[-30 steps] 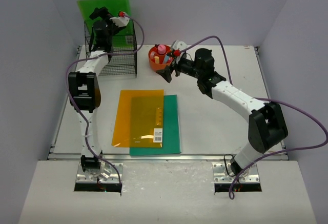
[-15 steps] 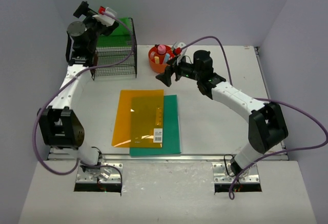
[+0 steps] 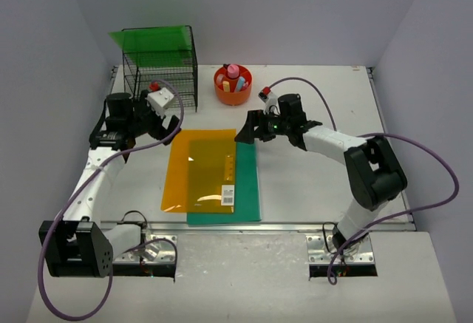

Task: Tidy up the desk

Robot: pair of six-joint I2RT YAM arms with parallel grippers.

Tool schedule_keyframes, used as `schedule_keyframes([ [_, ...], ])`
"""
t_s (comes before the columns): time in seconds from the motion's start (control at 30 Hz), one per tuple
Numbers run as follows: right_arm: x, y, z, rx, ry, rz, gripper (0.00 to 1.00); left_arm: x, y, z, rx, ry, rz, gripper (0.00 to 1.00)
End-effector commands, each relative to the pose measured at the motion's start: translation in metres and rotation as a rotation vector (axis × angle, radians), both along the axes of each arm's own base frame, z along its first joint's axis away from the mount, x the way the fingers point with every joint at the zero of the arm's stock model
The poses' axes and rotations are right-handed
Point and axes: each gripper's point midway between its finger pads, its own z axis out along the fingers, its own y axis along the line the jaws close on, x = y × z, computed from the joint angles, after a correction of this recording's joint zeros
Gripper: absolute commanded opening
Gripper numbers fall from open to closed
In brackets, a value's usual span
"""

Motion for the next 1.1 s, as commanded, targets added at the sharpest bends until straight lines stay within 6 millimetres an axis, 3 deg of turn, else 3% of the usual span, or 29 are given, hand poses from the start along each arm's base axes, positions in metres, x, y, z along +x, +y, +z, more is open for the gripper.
schedule_keyframes([
  [0.0, -0.004, 0.012, -0.021, 0.112, 0.200, -0.028, 0.94, -0.035, -0.004, -0.046, -0.018, 0.201, -0.029, 0.82],
  [0.2, 0.000, 0.027, -0.037, 0.210, 0.322, -0.017, 0.90, -0.052, -0.003, -0.099, -0.035, 0.439, -0.030, 0.74],
  [0.57, -0.010, 0.031, -0.088, 0.216, 0.502, -0.088, 0.88, -0.075, 0.010, -0.185, -0.003, 0.822, -0.023, 0.66],
  [0.93, -0.017, 0.062, -0.109, 0.224, 0.556, -0.050, 0.86, -0.064, 0.011, -0.222, -0.056, 1.005, -0.060, 0.61],
  [1.07, -0.015, 0.077, -0.111, 0.236, 0.546, -0.026, 0.78, -0.066, 0.006, -0.226, -0.066, 1.020, -0.069, 0.60],
])
